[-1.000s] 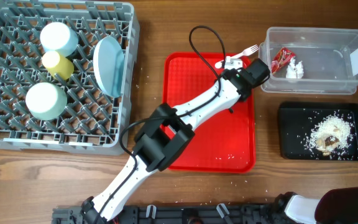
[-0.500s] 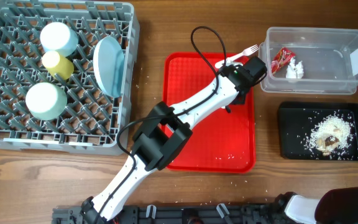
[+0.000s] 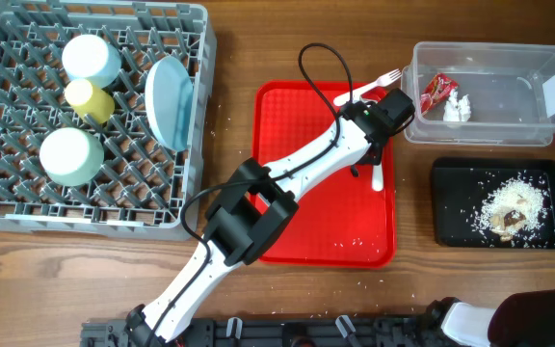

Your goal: Sort waste into correct bins and load items into the dishwasher rack

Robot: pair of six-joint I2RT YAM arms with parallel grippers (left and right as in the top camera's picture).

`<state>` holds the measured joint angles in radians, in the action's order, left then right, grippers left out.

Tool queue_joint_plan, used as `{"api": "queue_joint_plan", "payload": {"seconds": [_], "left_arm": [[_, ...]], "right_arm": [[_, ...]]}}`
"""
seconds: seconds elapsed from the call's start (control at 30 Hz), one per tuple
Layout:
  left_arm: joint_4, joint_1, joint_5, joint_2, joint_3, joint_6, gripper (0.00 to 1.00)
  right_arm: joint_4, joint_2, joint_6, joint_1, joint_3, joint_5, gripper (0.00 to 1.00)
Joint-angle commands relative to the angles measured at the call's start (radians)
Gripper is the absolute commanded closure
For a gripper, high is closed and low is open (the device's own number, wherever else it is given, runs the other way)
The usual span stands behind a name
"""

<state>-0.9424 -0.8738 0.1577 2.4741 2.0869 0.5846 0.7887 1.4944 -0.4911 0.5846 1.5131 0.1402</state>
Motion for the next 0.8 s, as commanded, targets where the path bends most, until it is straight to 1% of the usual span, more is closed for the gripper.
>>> {"api": "queue_joint_plan", "payload": {"seconds": [0.0,0.07,0.1,0.13,0.2,0.27,0.37,0.47,0.5,0.53,0.67,0.7,0.77], "left_arm": [[0.002,0.002,-0.034,0.052,-0.054,-0.005,0.85],[0.023,0.002,-0.035,0.052,-0.054,-0.005,0.77],[0.038,0.002,-0.042,0.052,-0.054,-0.005,0.76],[0.051,0.002,-0.069,0.052,-0.054,-0.004,0.69],[0.087,0.002,-0.182,0.052,-0.054,-0.004,0.6],[0.124,0.002,-0.191,0.052,-0.054,-0.001,0.58],[0.128,0.003,-0.191,0.037,-0.054,-0.001,0.59],[0.171,-0.006,-0.185,0.023,-0.054,0.0,0.59],[0.177,-0.015,-0.14,0.026,-0.054,0.016,0.59],[0.178,-0.03,-0.055,0.026,-0.054,0.034,0.59],[0.22,-0.082,0.152,0.027,-0.054,0.034,0.59],[0.238,-0.089,0.175,0.031,-0.054,0.034,0.59],[0.28,-0.089,0.177,0.048,-0.054,0.034,0.59]], "right_arm": [[-0.002,0.005,0.017,0.004,0.004,0.02,0.0],[-0.002,0.005,0.017,0.004,0.004,0.02,0.0],[-0.002,0.005,0.018,0.004,0.004,0.02,0.0],[-0.002,0.005,0.017,0.004,0.004,0.02,0.0],[-0.002,0.005,0.018,0.004,0.004,0.02,0.0],[-0.002,0.005,0.018,0.004,0.004,0.02,0.0],[-0.002,0.005,0.018,0.004,0.004,0.02,0.0],[-0.002,0.005,0.018,0.004,0.004,0.02,0.0],[-0.002,0.005,0.018,0.004,0.004,0.02,0.0],[-0.002,0.005,0.018,0.004,0.004,0.02,0.0],[-0.002,0.005,0.018,0.004,0.004,0.02,0.0],[-0.002,0.005,0.017,0.004,0.004,0.02,0.0],[-0.002,0.005,0.017,0.004,0.004,0.02,0.0]]}}
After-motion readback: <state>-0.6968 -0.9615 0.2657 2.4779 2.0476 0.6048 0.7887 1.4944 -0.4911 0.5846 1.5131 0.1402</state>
